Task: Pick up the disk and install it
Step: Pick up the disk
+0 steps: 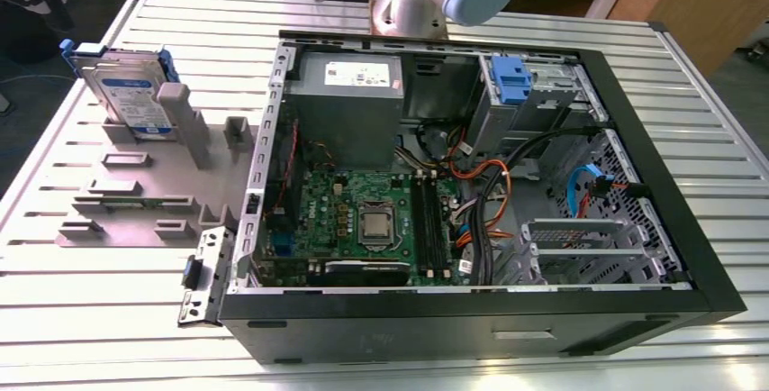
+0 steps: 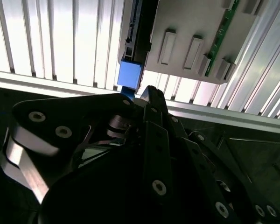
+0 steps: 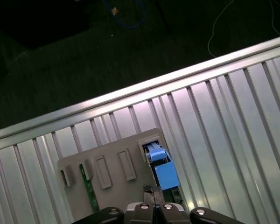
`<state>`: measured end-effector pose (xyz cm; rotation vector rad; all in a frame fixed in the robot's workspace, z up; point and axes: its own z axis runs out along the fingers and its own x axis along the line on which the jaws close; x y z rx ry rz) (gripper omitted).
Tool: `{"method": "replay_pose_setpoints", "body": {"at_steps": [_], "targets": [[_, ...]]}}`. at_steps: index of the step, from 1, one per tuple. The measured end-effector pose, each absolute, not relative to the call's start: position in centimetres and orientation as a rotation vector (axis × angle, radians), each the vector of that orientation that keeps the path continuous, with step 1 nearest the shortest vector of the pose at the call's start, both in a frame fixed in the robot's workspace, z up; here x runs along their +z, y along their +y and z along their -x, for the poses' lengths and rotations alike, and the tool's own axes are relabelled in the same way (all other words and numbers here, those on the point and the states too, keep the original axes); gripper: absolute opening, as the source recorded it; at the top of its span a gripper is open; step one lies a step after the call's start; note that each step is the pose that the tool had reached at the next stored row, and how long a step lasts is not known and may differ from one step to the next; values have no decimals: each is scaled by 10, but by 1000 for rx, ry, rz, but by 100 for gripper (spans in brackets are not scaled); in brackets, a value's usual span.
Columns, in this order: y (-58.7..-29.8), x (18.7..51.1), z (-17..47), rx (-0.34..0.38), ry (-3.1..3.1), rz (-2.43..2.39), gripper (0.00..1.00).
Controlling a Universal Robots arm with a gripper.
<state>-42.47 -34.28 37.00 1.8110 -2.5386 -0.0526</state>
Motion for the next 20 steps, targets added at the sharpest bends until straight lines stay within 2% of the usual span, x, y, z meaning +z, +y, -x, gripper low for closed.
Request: {"method": "replay_pose_setpoints", "body": {"at_steps": [18, 19, 20], "targets": [[-341, 366, 424, -44, -2428, -1963, 11], [-340, 366, 424, -44, -2427, -1964, 11], [-339, 366, 424, -44, -2427, -1964, 17]]}}
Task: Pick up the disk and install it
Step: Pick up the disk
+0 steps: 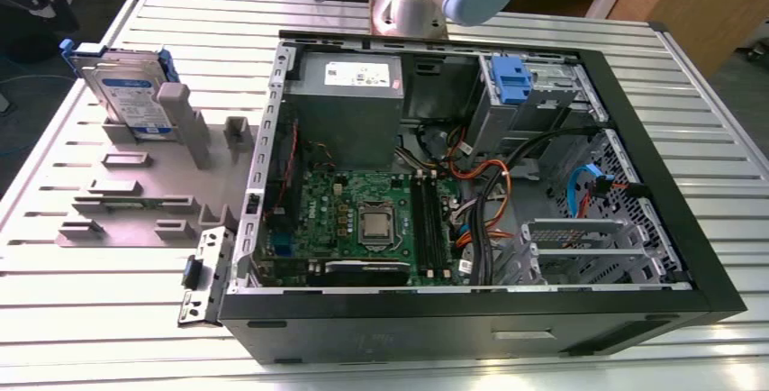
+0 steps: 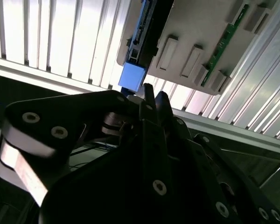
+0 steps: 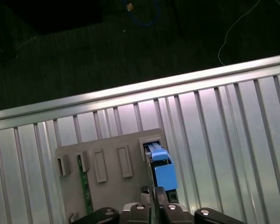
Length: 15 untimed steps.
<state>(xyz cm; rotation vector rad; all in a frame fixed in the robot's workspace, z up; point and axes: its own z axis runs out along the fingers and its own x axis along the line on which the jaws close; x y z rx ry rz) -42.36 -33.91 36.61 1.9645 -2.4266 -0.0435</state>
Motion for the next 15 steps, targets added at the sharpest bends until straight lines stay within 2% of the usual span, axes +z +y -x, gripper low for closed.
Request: {"method": "replay_pose_setpoints", "body": {"at_steps": [1, 2, 7, 8, 9, 10, 11, 12, 13, 14, 15], "targets": [[-338, 366, 424, -44, -2426, -1965, 17], [-337, 366, 424, -44, -2426, -1966, 24], [-333, 362, 424, -43, -2424, -1968, 25], [-333, 361, 424, -43, -2424, -1969, 31], [-333, 360, 423, -42, -2422, -1972, 31], [-333, 360, 423, -41, -2418, -1979, 37], [-333, 359, 424, -39, -2408, -1991, 37], [-333, 359, 424, -39, -2399, -2003, 43], [-333, 358, 424, -38, -2391, -2014, 43], [-333, 358, 424, -38, -2385, -2020, 49], [-333, 358, 424, -37, -2384, -2022, 49]]}}
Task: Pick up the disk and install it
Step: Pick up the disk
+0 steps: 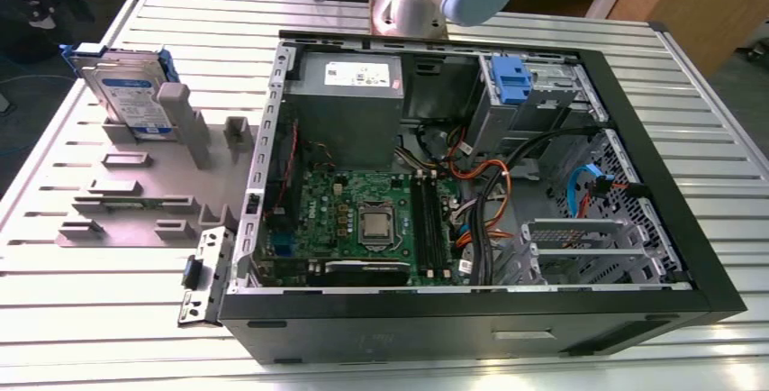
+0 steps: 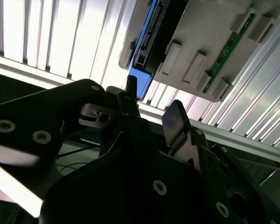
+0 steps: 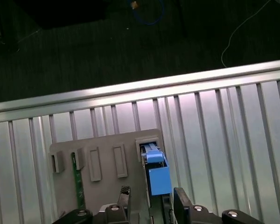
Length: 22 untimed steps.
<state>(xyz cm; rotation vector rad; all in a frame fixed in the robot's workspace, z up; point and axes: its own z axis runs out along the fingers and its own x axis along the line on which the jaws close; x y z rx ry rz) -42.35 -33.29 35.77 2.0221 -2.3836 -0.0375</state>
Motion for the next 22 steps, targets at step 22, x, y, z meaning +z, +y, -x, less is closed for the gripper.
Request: {"method": "replay_pose_setpoints", "body": {"at_steps": [22], "targets": [[-333, 348, 424, -33, -2343, -2074, 62]]}}
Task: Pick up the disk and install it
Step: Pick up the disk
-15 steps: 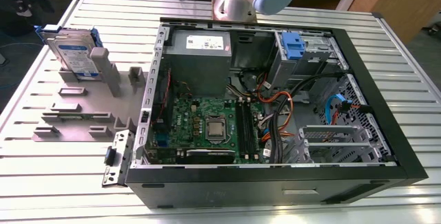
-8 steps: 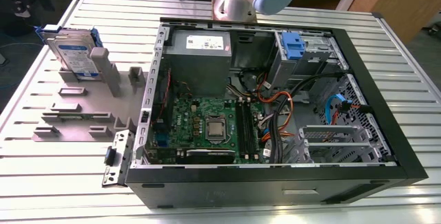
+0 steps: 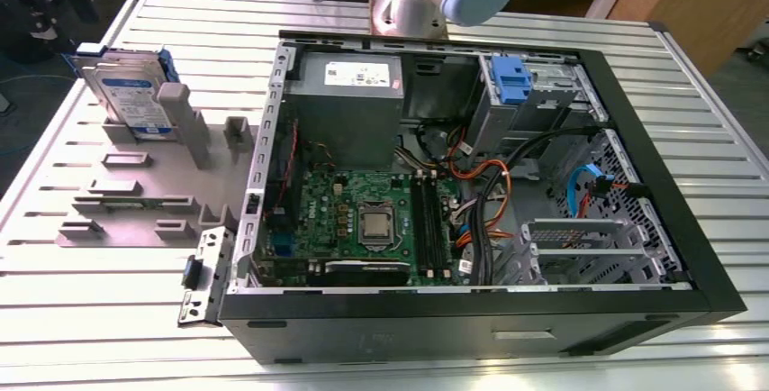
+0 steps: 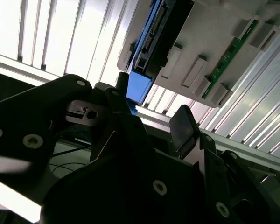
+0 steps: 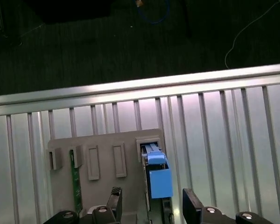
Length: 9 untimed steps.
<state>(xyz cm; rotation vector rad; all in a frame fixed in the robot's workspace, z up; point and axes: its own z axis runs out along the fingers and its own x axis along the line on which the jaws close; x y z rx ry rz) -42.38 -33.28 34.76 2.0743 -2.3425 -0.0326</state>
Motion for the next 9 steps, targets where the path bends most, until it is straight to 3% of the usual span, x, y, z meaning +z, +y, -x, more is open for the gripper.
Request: {"method": "replay_pose_setpoints", "body": {"at_steps": [9], "targets": [[-333, 331, 428, -31, -2311, -2110, 62]]}}
